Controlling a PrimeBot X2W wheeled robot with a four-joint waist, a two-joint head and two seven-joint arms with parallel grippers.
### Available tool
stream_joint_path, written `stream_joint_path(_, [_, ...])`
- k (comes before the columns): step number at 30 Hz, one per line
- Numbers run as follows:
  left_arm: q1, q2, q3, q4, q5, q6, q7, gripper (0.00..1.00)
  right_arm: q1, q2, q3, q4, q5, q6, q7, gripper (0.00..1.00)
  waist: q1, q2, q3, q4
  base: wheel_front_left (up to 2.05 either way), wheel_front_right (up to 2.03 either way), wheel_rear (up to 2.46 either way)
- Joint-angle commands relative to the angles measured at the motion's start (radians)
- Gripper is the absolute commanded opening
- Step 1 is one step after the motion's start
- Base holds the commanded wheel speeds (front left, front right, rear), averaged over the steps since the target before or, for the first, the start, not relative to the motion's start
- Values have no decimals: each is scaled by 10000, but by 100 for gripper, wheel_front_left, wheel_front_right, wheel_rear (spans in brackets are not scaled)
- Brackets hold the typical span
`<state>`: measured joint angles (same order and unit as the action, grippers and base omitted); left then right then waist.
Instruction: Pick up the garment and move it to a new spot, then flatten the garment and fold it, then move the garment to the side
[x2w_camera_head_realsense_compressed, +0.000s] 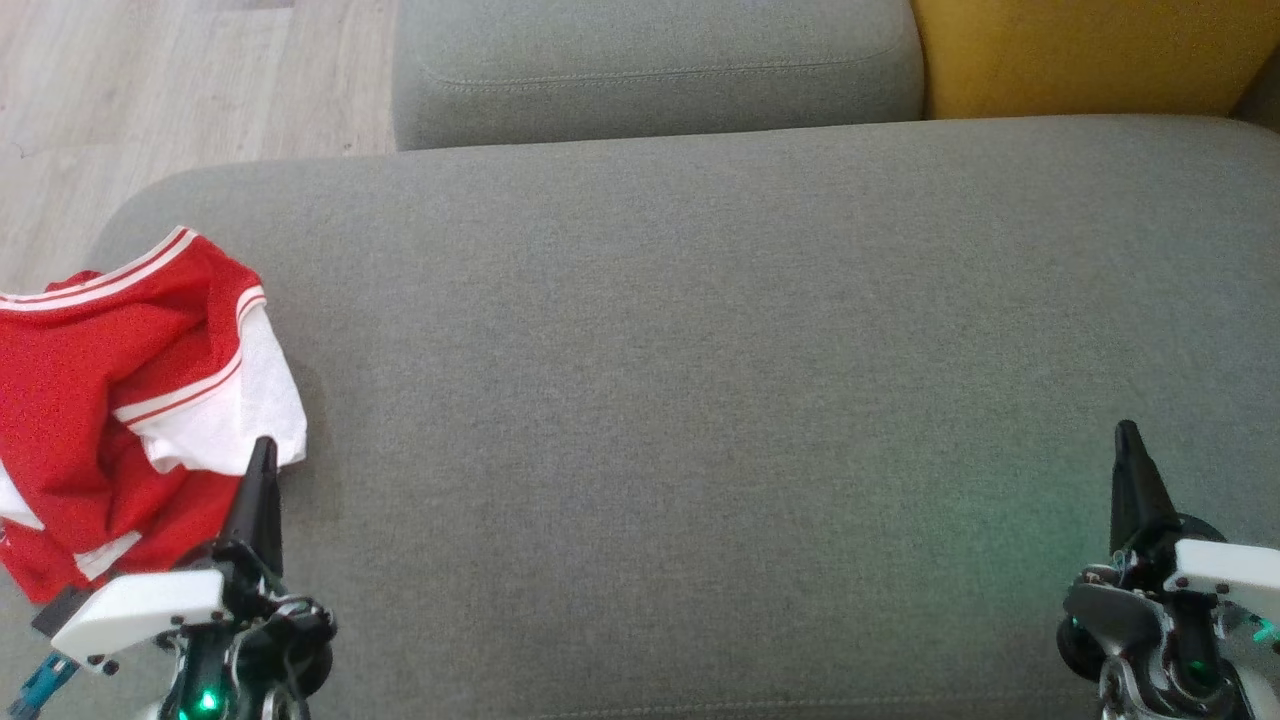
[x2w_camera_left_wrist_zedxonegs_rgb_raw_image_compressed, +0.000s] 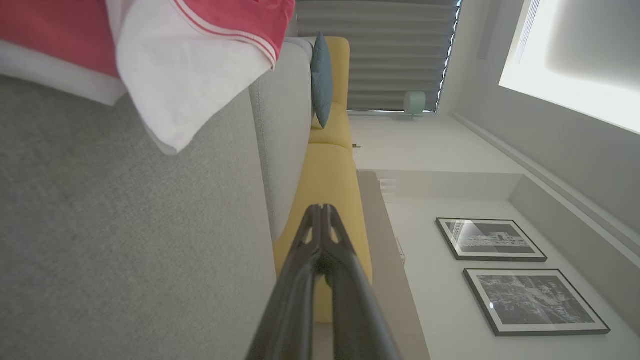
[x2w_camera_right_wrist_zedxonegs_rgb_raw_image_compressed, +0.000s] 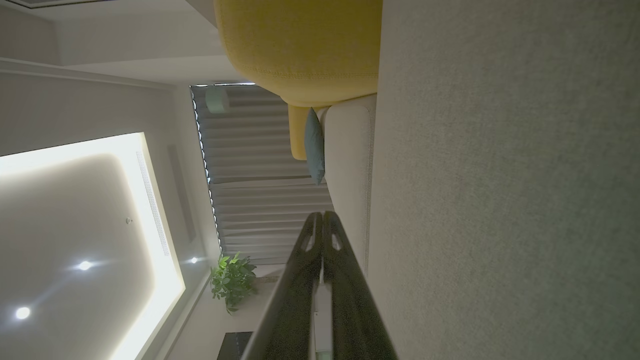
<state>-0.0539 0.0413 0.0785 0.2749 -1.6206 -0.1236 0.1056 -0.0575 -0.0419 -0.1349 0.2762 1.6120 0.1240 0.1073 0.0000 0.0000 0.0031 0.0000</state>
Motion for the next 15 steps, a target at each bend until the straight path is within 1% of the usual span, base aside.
stream_joint_path(1, [-540,89,349,-300,116,-71,74,0,-504,-83,215,-315,-30,67,56,0,0,0,0,0,0,0,0])
stream_joint_path(11, [-540,89,349,-300,116,-71,74,0,-504,-83,215,-315,-30,67,56,0,0,0,0,0,0,0,0])
stream_joint_path(12, [0,-2,0,0,0,0,0,100,0,0,0,0,0,0,0,100,0,0,0,0,0,0,0])
stream_joint_path(15, [24,-12,-39,136,16,7,-37,100,38,7,31,104,-15,-1,-20,100,0,0,0,-1,0,0,0])
